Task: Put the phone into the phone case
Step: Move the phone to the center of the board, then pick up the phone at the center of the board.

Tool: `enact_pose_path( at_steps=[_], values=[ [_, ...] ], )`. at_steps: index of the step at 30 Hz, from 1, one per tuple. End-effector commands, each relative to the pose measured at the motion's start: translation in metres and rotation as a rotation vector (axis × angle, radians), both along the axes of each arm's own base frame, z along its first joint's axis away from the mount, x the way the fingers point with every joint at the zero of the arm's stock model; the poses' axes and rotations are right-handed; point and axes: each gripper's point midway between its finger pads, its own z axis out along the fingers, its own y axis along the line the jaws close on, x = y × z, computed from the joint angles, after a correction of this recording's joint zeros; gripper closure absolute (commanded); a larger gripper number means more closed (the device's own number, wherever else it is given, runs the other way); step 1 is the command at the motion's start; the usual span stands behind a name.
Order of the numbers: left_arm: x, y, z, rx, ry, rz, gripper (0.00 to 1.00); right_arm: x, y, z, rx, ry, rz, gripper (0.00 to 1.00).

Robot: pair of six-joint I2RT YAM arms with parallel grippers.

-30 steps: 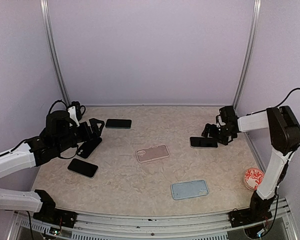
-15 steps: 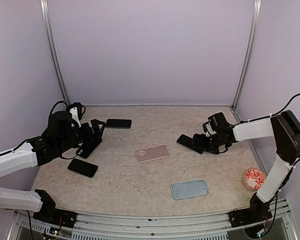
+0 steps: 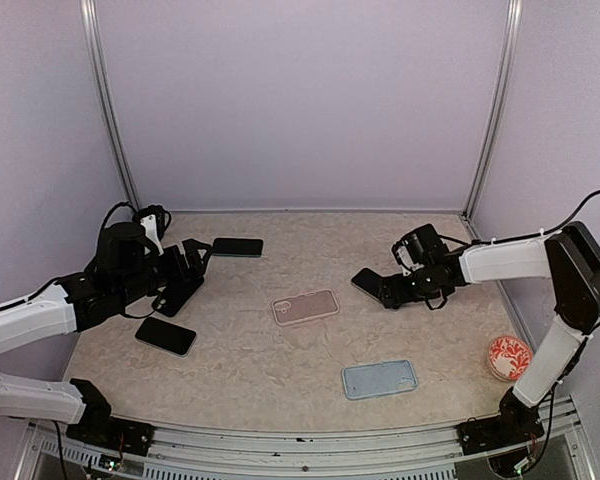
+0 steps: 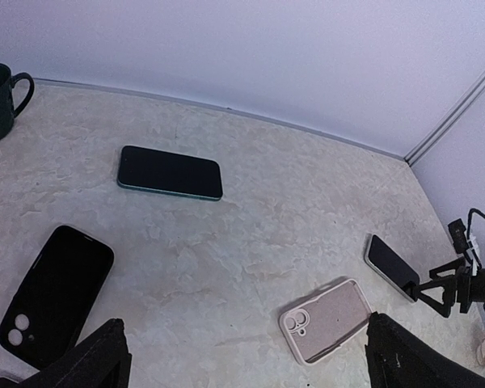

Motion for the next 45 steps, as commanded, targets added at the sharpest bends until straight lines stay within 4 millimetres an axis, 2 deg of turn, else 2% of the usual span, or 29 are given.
enact_pose_path(
  at_steps=[1, 5, 8, 11, 16, 23, 30, 35, 45],
  values=[
    [-0.001, -0.004, 0.007, -0.016, -0.02, -0.014, 0.01, 0.03, -0.008, 0.023, -0.142, -0.145, 0.071, 0.0],
    [-0.002, -0.005, 0.009, -0.022, -0.02, -0.02, 0.01, 0.038, 0.002, 0.022, -0.138, -0.233, 0.176, 0.01],
    [-0.004, -0.003, 0.01, -0.019, -0.02, -0.018, 0.01, 0.037, 0.015, 0.032, -0.105, -0.355, 0.288, 0.0],
    [-0.005, -0.001, 0.015, -0.024, -0.033, -0.012, 0.01, 0.039, 0.022, 0.034, -0.094, -0.358, 0.338, 0.01],
    [-0.007, 0.001, 0.018, -0.032, -0.04, -0.009, 0.01, 0.045, 0.02, 0.029, -0.075, -0.297, 0.329, 0.01],
    [-0.009, 0.001, 0.013, -0.038, -0.031, -0.011, 0.01, 0.043, 0.012, -0.001, -0.067, -0.171, 0.345, 0.01],
    [-0.01, 0.002, 0.014, -0.038, -0.034, -0.009, 0.01, 0.038, 0.01, -0.008, -0.021, -0.134, 0.348, 0.0],
    [-0.009, 0.002, 0.01, -0.034, -0.024, -0.01, 0.01, 0.031, 0.017, -0.014, 0.025, -0.1, 0.387, 0.01],
    [-0.009, 0.0, 0.005, -0.029, -0.013, -0.015, 0.01, 0.029, 0.013, -0.025, 0.007, -0.057, 0.369, 0.01]
  ],
)
